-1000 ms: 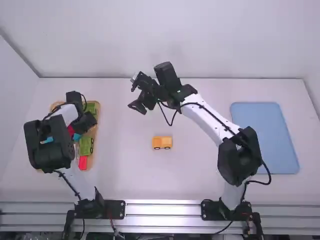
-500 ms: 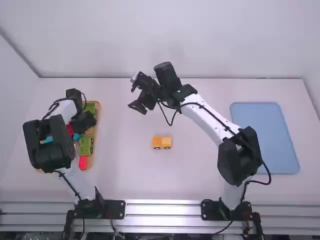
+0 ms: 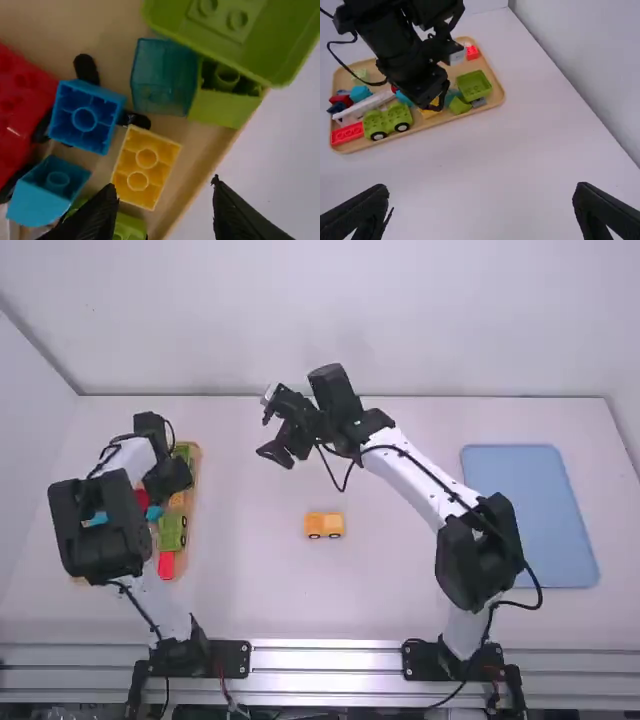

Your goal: Assemble lego blocks to make yellow taxi

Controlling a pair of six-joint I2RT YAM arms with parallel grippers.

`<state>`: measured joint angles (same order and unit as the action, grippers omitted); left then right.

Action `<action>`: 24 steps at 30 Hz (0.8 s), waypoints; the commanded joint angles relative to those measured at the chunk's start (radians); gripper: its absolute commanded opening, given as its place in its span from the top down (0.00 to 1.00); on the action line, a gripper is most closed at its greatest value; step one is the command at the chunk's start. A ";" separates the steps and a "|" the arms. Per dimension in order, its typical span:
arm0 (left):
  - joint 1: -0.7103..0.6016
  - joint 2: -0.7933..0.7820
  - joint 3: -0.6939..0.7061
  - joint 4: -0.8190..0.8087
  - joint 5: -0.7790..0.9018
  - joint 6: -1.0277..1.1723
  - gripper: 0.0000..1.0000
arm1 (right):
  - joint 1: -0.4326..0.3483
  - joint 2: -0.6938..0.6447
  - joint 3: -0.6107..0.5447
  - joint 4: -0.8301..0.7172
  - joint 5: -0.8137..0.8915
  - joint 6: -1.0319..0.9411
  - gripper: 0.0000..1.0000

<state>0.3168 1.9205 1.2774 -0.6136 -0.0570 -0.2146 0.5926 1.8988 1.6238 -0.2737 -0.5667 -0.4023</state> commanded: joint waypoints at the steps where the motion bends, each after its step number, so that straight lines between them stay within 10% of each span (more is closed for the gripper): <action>1: 0.013 0.008 -0.040 0.019 -0.012 0.093 0.51 | 0.002 0.005 0.012 -0.005 -0.004 0.001 0.02; 24: 0.043 0.008 -0.085 0.081 0.042 0.272 0.50 | -0.012 0.005 0.012 -0.019 0.044 0.001 0.02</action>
<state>0.3599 1.9205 1.2087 -0.5343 -0.0288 0.0330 0.5831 1.8988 1.6238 -0.2947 -0.5312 -0.4000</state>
